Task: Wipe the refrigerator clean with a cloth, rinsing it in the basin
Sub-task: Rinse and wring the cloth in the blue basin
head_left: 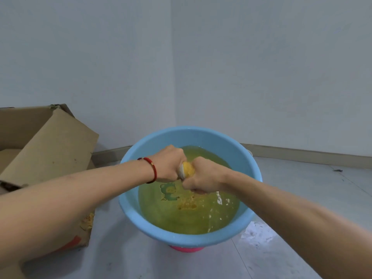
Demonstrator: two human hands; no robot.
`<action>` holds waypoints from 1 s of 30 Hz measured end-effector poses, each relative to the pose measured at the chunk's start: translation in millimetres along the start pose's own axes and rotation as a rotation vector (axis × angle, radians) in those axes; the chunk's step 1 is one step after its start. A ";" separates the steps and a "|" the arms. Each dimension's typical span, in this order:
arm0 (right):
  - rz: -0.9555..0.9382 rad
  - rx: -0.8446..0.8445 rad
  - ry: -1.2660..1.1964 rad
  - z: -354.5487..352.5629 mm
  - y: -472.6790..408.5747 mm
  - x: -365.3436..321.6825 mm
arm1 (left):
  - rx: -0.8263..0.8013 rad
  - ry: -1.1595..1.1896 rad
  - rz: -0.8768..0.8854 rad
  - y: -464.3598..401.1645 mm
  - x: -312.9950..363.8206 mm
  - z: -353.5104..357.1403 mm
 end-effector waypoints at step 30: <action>0.023 -0.027 -0.243 2.1 1.5 -8.3 | 0.392 -0.449 0.383 17.4 6.3 -37.8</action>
Point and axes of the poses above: each hand's wrist, its own y-axis away from the middle knuckle, its own z-axis out of the palm, x = y × z, the point moved 6 cm from there along -y, towards the middle knuckle, and after that the axes turned 10 degrees about -y, right-handed, at the moved point
